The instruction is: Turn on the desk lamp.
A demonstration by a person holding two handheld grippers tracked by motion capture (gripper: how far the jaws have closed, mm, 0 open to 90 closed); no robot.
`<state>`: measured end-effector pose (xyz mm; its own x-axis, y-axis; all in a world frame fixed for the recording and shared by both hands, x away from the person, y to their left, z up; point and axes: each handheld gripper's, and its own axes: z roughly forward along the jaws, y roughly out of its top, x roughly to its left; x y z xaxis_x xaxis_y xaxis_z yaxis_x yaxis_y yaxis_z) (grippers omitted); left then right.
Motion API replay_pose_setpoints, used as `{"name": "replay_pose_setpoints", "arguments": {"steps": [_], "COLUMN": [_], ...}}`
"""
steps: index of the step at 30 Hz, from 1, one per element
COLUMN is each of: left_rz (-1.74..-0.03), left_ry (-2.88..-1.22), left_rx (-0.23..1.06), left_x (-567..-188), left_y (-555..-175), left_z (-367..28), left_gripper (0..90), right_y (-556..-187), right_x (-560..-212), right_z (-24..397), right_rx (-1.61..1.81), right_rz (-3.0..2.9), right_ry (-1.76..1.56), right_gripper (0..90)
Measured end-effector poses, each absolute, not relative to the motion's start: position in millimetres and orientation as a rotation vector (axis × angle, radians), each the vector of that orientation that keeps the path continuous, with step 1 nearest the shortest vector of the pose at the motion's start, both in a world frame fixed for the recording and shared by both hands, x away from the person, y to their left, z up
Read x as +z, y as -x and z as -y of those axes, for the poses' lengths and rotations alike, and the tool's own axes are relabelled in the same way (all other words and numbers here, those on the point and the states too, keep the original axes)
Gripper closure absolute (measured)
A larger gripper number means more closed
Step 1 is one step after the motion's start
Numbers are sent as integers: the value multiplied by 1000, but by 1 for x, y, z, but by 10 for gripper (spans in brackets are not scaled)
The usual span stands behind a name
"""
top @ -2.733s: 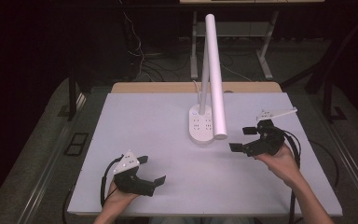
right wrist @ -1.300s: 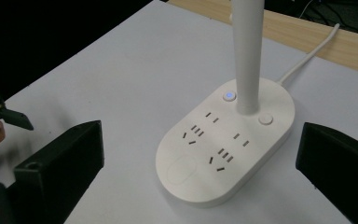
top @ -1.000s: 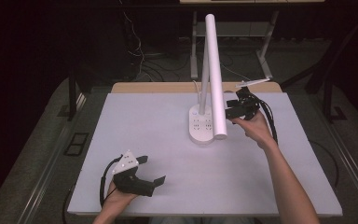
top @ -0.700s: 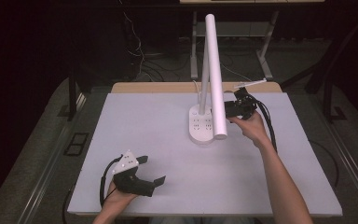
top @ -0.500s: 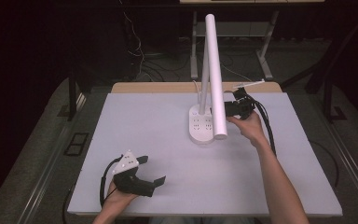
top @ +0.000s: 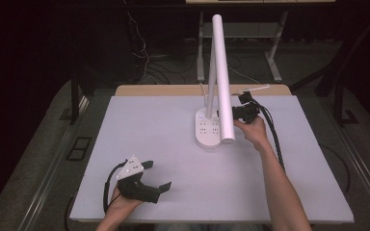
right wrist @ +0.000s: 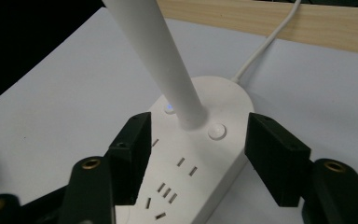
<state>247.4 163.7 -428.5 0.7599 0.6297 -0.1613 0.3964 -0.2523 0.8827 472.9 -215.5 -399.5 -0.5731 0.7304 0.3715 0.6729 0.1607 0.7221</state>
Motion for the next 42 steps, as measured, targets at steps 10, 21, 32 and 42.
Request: {"name": "replay_pose_setpoints", "arguments": {"steps": [10, 21, 32, 42], "left_rz": [-779, -778, -775, -772], "left_ry": [-1883, -1881, -1883, -1885], "left_rx": [274, 271, 270, 268], "left_x": [-428, -428, -428, -428], "left_y": [-247, -247, -247, -247], "left_z": [-164, -164, -163, -163], "left_gripper": [0, 0, 0, 0], "right_y": [-481, -488, -492, -494], "right_x": [-411, -425, -434, -441], "right_z": [215, 209, 205, 201], "right_rx": [1436, 1459, 1489, 1483], "right_rz": [-2275, -2264, -2262, -2254], "right_ry": [-1507, -1538, -1572, -1581], "right_gripper": [591, 763, 883, 894]}}
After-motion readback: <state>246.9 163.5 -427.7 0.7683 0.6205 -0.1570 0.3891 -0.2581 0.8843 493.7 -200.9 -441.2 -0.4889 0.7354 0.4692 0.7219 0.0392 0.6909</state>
